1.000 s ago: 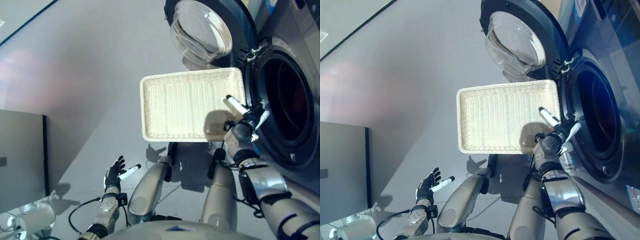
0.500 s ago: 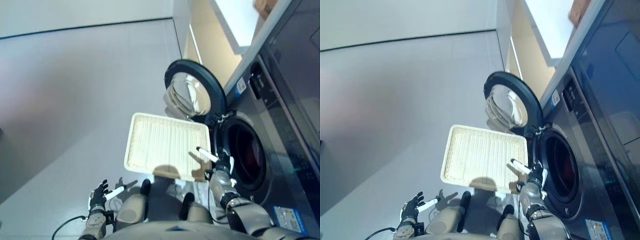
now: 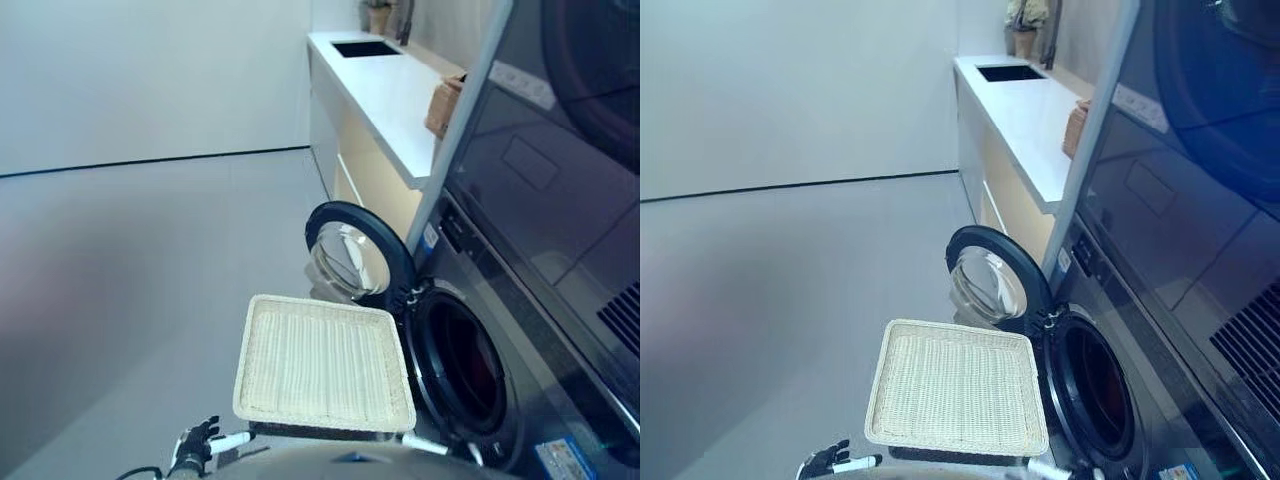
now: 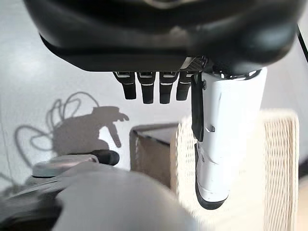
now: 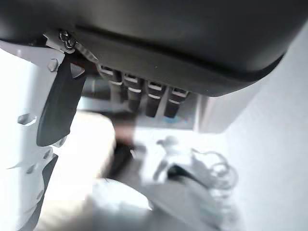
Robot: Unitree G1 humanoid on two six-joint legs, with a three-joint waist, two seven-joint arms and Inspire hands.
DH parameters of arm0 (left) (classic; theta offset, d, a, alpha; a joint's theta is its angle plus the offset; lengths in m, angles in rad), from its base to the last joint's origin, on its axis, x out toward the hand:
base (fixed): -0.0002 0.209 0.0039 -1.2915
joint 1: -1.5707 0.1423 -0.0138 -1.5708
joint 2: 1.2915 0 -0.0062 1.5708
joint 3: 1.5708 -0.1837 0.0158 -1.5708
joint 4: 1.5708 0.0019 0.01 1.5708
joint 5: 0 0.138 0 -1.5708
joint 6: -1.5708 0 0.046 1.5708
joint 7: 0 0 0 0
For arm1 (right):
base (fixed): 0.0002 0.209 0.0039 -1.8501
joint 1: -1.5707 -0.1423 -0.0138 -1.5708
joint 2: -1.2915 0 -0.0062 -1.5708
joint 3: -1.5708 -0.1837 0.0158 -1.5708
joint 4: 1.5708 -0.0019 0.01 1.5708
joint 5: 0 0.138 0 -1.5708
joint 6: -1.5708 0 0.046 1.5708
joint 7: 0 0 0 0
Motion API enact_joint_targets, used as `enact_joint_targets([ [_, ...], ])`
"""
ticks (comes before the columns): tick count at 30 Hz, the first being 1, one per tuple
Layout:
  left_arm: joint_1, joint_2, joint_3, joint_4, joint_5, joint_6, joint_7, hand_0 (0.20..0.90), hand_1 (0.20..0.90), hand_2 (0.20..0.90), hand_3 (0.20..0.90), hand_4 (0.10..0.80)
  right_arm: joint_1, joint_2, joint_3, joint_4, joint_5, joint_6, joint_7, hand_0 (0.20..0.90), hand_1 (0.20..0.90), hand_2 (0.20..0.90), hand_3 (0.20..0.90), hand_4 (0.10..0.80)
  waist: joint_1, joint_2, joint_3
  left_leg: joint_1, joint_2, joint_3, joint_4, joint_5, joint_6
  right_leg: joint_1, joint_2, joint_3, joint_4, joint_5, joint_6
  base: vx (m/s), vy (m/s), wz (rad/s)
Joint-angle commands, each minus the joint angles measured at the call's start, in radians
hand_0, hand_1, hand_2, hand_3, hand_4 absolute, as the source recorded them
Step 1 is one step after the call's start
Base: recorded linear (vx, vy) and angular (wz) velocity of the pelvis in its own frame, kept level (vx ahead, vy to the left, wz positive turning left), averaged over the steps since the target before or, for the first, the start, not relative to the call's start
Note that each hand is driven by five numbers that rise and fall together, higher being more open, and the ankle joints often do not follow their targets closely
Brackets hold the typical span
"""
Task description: Pick up the clothes and place them into the washing machine
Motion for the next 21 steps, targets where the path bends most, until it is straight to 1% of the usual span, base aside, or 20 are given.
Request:
enact_joint_targets([
  [1,-0.03,-0.016,0.01,0.042,0.071,-0.003,-0.02,0.9,0.9,0.9,0.9,0.8,-0.046,0.002,0.046,0.02,-0.162,0.001,0.003,0.9,0.9,0.9,0.9,0.8,0.004,-0.024,-0.008,-0.02,-0.037,0.007,-0.007,0.007,-0.044,0.027,0.013,0.008,-0.093,0.09,-0.009,-0.012,-0.013,-0.17],
  [2,-0.04,-0.017,-0.006,0.042,0.097,0.011,-0.034,0.9,0.9,0.9,0.9,0.8,-0.048,-0.004,0.033,0.069,-0.165,0.024,0.024,0.9,0.9,0.9,0.9,0.8,-0.005,-0.023,-0.008,-0.007,-0.037,0.006,0.007,-0.003,-0.041,0.042,0.013,0.01,-0.077,0.083,-0.013,0.014,-0.011,-0.11],
  [5,-0.048,-0.017,0.005,0.03,0.113,0.015,-0.04,0.9,0.9,0.9,0.9,0.8,-0.029,-0.012,-0.002,0.107,-0.135,0.033,0.075,0.9,0.9,0.9,0.9,0.8,-0.01,-0.021,-0.022,0.019,-0.036,0.009,0.009,-0.018,-0.036,0.065,0.012,0.011,-0.077,0.077,-0.012,0.032,-0.004,0.04],
  [6,-0.047,-0.017,0.005,0.03,0.113,0.015,-0.04,0.9,0.9,0.9,0.9,0.8,-0.029,-0.012,-0.002,0.107,-0.135,0.033,0.075,0.9,0.9,0.9,0.9,0.8,-0.009,-0.021,-0.022,0.02,-0.036,0.009,0.009,-0.018,-0.036,0.065,0.012,0.011,-0.078,0.077,-0.012,0.035,0.001,0.03],
  [7,-0.046,-0.019,0.007,0.036,0.112,0.019,-0.052,0.9,0.9,0.9,0.9,0.8,-0.033,-0.032,-0.028,0.11,-0.125,0.036,0.077,0.9,0.9,0.9,0.9,0.8,-0.01,-0.017,-0.034,0.024,-0.036,0.013,0.011,-0.022,-0.037,0.071,0.012,0.014,-0.08,0.074,-0.01,0.0,0.0,0.0],
  [8,-0.046,-0.019,0.007,0.036,0.112,0.019,-0.052,0.9,0.9,0.9,0.9,0.8,-0.033,-0.032,-0.028,0.11,-0.125,0.036,0.077,0.9,0.9,0.9,0.9,0.8,-0.01,-0.017,-0.034,0.024,-0.036,0.013,0.011,-0.022,-0.037,0.071,0.012,0.015,-0.08,0.074,-0.01,0.048,-0.004,0.04],
  [12,-0.042,-0.029,0.005,0.035,0.118,0.035,-0.073,0.9,0.9,0.9,0.9,0.8,-0.046,-0.08,-0.058,0.124,-0.127,0.049,0.093,0.9,0.9,0.9,0.9,0.8,-0.013,-0.011,-0.049,0.046,-0.033,0.018,0.015,-0.034,-0.037,0.088,0.011,0.019,-0.086,0.069,-0.01,0.015,-0.006,0.02],
  [18,-0.042,-0.038,-0.021,0.013,0.135,0.042,-0.094,0.9,0.9,0.9,0.9,0.8,-0.069,-0.11,-0.052,0.136,-0.14,0.058,0.11,0.9,0.9,0.9,0.9,0.8,-0.012,-0.005,-0.052,0.061,-0.029,0.018,0.014,-0.039,-0.038,0.103,0.014,0.017,-0.088,0.06,-0.012,0.0,0.0,0.0],
  [21,-0.041,-0.037,-0.02,0.017,0.134,0.048,-0.096,0.9,0.9,0.9,0.9,0.8,-0.074,-0.111,-0.039,0.131,-0.151,0.058,0.109,0.9,0.9,0.9,0.9,0.8,-0.011,-0.005,-0.052,0.06,-0.026,0.019,0.012,-0.039,-0.039,0.102,0.016,0.018,-0.089,0.059,-0.011,0.0,0.0,0.0],
])
